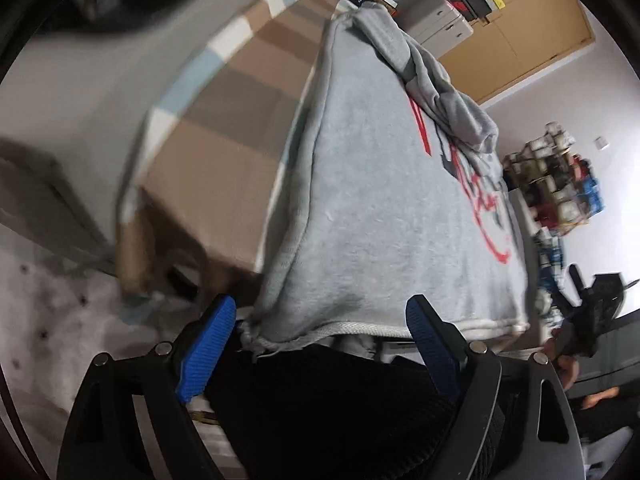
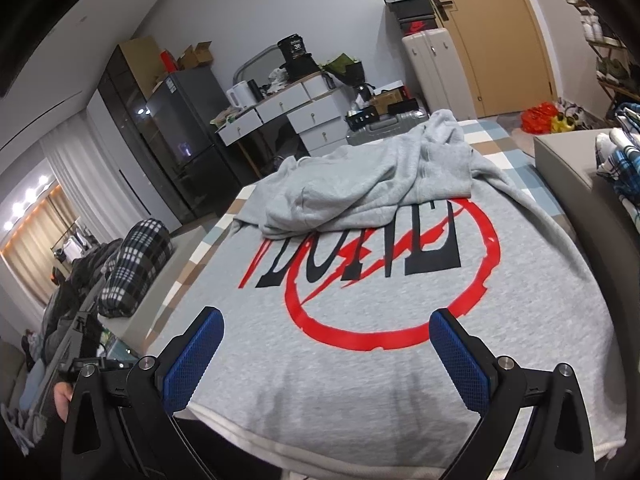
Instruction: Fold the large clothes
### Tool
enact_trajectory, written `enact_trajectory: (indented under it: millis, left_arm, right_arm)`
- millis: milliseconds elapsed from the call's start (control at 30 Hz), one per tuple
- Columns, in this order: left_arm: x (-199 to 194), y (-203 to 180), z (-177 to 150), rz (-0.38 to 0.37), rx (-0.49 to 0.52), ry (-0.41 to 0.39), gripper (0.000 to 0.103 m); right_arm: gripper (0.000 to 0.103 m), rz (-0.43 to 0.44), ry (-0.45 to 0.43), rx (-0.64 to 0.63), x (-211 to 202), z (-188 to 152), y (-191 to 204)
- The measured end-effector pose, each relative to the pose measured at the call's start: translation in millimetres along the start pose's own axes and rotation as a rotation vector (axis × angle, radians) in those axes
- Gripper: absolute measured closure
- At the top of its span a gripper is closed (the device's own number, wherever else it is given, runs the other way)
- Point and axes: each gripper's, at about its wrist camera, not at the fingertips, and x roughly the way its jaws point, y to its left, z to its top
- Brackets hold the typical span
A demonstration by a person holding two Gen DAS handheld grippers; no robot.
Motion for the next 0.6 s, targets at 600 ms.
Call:
enact_trajectory:
  millis: [600]
  left_arm:
    - [-31.2, -19.1, 2.8, -0.331, 0.054, -0.125, 0.022]
  right_arm:
    - [0.000, 0.011, 0.009, 0.009, -0.8, -2.2, 0.3]
